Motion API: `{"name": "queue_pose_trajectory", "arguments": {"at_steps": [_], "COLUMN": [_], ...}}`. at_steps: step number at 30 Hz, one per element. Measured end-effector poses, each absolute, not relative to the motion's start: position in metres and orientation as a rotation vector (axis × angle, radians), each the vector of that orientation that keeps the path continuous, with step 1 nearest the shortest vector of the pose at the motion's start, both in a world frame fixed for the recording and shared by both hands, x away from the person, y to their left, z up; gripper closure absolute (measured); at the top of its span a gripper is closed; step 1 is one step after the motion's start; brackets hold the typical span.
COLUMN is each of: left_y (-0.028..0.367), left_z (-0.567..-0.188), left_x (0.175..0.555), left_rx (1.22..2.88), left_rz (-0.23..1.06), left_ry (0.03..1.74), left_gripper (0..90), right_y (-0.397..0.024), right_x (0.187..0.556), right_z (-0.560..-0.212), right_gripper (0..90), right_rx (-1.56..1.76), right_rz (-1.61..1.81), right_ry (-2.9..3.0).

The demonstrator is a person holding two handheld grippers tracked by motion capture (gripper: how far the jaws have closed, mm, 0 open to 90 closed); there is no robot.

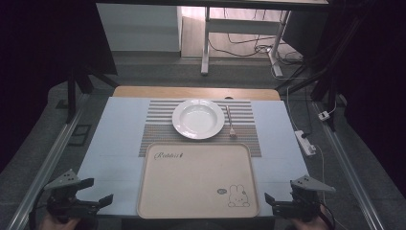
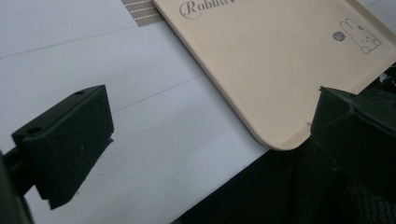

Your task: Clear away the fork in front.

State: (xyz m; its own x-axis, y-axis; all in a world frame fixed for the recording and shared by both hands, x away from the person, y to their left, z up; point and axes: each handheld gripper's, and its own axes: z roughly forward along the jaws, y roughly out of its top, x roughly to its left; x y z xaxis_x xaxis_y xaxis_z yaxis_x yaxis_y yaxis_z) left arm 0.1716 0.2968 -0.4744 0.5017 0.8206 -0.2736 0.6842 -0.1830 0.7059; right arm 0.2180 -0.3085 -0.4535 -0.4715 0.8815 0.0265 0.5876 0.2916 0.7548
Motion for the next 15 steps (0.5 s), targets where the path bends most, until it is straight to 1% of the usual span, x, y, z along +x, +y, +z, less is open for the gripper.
{"name": "queue_pose_trajectory", "arguments": {"at_steps": [5, 15], "left_y": [0.2961, 0.2892], "left_z": [-0.4754, -0.4757], "left_x": [0.1742, 0.1761], "left_rx": [1.938, 2.011], "left_rz": [0.200, 0.205], "left_ry": [1.264, 1.245], "left_gripper": [0.0, 0.3], "right_y": [-0.3107, -0.3099], "right_x": [0.2173, 0.2191], "right_z": [-0.4528, -0.4535], "right_gripper": [0.0, 0.0], "right_rx": [1.331, 1.333], "right_rz": [1.039, 1.033], "right_ry": [2.166, 2.193]}}
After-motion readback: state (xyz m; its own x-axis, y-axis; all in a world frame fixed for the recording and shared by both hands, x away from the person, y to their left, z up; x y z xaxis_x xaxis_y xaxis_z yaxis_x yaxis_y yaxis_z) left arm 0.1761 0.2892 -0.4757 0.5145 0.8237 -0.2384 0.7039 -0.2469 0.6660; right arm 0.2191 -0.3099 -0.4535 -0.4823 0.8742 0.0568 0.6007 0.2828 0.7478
